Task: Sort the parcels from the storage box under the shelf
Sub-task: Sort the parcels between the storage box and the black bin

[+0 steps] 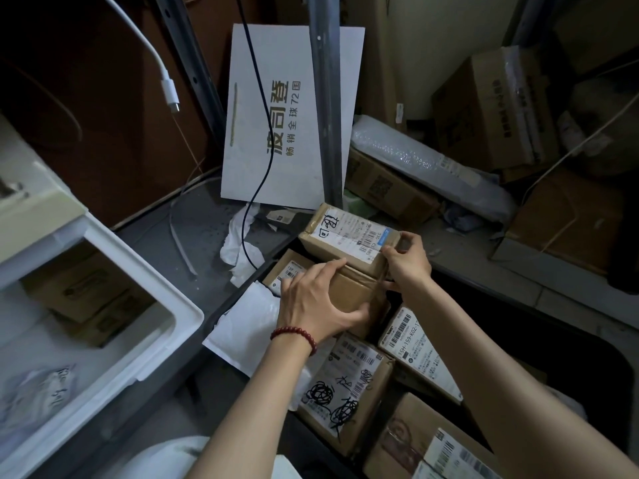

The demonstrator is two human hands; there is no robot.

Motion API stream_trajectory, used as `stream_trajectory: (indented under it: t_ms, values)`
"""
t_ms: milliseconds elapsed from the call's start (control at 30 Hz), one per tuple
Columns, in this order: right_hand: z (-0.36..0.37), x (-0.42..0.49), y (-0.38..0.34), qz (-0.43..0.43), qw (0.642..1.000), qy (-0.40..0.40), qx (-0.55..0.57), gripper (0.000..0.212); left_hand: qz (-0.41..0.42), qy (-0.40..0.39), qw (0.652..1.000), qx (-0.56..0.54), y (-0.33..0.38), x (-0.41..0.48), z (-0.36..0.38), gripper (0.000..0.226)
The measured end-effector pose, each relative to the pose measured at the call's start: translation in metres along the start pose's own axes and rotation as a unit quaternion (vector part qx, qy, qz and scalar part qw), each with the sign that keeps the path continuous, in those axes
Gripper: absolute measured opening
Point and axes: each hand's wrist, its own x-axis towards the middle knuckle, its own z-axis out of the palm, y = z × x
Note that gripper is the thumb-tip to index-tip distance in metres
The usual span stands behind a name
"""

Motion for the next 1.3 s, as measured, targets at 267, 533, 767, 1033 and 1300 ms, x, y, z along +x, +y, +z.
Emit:
stream_trajectory:
  t_ms: [267,533,767,1033,1300]
  values:
    - [-0.029,0.010,0.031,0.086,0.994,-0.035,-0.051,0.056,-0.018,-0.044,0.998,0.036,0.012,0.003,0.025,0.078]
    - [-0.036,-0.004,0.030,-0.033,0.984,-0.055,-0.168,0.055,-0.010,-0.058,0.990,0.127,0.011,0.000,0.024,0.080]
    - [-0.026,-0.045,0.002,-0.170,0.909,-0.087,-0.370,0.057,-0.091,0.002,0.979,0.184,-0.041,-0.035,-0.025,0.064]
    - [0.051,-0.140,-0.021,-0.338,0.823,-0.156,-0.430,0.058,-0.265,0.022,0.950,0.164,-0.071,-0.100,-0.109,0.056]
    - [0.128,-0.261,-0.031,-0.444,0.737,-0.278,-0.426,0.058,-0.361,0.098,0.908,0.187,-0.122,-0.223,-0.199,0.063]
